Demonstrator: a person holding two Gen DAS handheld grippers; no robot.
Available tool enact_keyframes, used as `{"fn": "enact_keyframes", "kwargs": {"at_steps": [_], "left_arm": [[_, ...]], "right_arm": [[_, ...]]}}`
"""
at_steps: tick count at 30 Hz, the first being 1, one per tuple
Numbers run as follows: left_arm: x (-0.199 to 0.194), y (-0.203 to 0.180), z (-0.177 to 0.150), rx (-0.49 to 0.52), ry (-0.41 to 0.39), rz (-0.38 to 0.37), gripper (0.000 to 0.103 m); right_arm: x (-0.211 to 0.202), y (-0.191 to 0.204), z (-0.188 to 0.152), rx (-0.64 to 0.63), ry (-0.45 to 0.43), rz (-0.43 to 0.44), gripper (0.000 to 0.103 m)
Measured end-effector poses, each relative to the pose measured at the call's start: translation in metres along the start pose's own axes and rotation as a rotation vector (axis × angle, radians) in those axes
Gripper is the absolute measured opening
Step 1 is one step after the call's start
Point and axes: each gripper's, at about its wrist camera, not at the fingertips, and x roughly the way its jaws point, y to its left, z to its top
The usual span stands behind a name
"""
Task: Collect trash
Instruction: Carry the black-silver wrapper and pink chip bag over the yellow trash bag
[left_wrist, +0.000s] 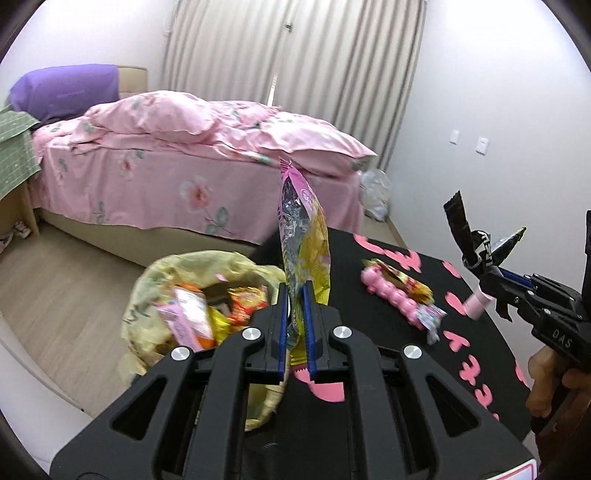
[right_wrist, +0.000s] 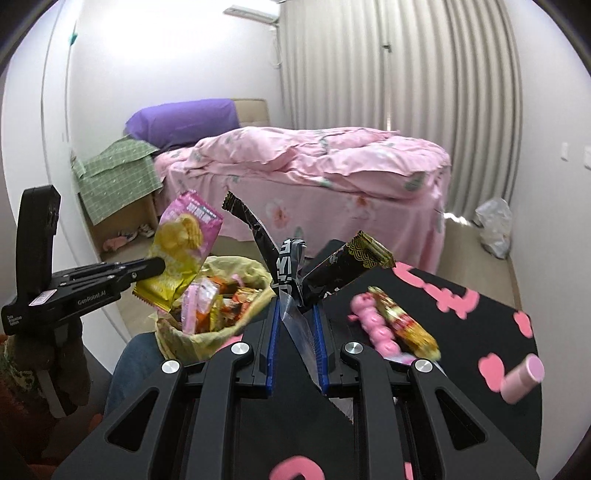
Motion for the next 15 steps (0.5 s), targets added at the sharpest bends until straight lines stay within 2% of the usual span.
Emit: {"fn": "enact_keyframes", "kwargs": {"at_steps": [9, 15], "left_arm": [[0.009, 0.056, -0.001, -0.103, -0.023, 0.1, 0.008], [0.026, 0.091, -0.009, -0.188, 0.002, 0.168, 0.008]], "right_arm": [[0.055, 0.034, 0.026, -0.06, 0.048, 0.059, 0.016], [0.113, 0.046, 0.035, -0.037, 0.107, 0.127, 0.016]]}}
